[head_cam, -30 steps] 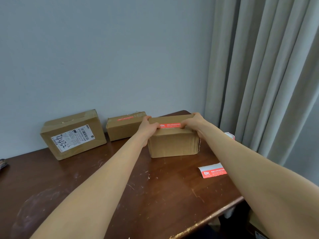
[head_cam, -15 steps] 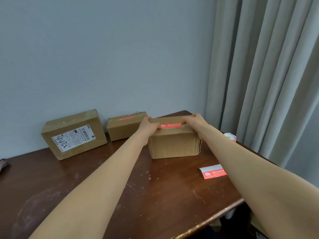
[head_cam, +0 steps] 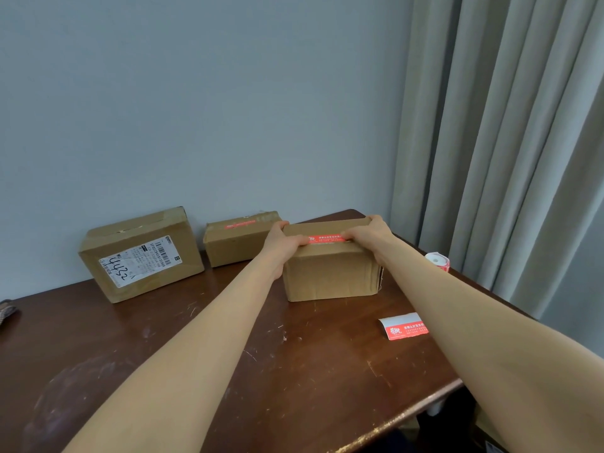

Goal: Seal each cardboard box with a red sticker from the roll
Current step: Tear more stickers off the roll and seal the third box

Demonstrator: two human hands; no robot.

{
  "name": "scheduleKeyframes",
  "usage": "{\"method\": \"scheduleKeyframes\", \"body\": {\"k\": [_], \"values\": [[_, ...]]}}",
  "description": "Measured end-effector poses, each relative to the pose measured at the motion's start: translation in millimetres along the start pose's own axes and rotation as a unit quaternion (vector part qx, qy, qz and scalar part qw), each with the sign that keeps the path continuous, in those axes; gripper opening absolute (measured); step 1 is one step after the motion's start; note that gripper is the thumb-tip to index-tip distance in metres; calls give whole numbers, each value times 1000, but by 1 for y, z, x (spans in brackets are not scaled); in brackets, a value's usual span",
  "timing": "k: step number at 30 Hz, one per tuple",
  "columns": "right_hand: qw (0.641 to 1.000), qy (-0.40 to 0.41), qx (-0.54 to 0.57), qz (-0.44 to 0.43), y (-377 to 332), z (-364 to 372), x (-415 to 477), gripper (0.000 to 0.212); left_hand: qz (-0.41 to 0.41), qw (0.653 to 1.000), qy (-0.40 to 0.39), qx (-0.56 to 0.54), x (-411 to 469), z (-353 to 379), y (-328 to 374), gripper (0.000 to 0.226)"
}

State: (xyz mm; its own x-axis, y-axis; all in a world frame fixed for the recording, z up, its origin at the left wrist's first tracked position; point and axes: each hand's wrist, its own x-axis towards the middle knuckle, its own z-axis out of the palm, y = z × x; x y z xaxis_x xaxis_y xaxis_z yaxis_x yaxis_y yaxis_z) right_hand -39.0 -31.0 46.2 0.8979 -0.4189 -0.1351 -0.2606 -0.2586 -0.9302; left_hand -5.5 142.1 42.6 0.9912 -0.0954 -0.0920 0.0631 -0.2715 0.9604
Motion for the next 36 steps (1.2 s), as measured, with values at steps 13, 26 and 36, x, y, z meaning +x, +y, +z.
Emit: {"method": "scheduleKeyframes", "body": {"k": [13,26,36], "values": [[949,83,-266,-150,5,4,-9,61,114,972,17,205,-7,2,2,48],[850,106,-431,-283,13,5,-31,38,249,823,108,499,-22,2,-12,41],[841,91,-458,-273,9,5,-30,40,245,807,98,528,-27,2,-12,43]]}}
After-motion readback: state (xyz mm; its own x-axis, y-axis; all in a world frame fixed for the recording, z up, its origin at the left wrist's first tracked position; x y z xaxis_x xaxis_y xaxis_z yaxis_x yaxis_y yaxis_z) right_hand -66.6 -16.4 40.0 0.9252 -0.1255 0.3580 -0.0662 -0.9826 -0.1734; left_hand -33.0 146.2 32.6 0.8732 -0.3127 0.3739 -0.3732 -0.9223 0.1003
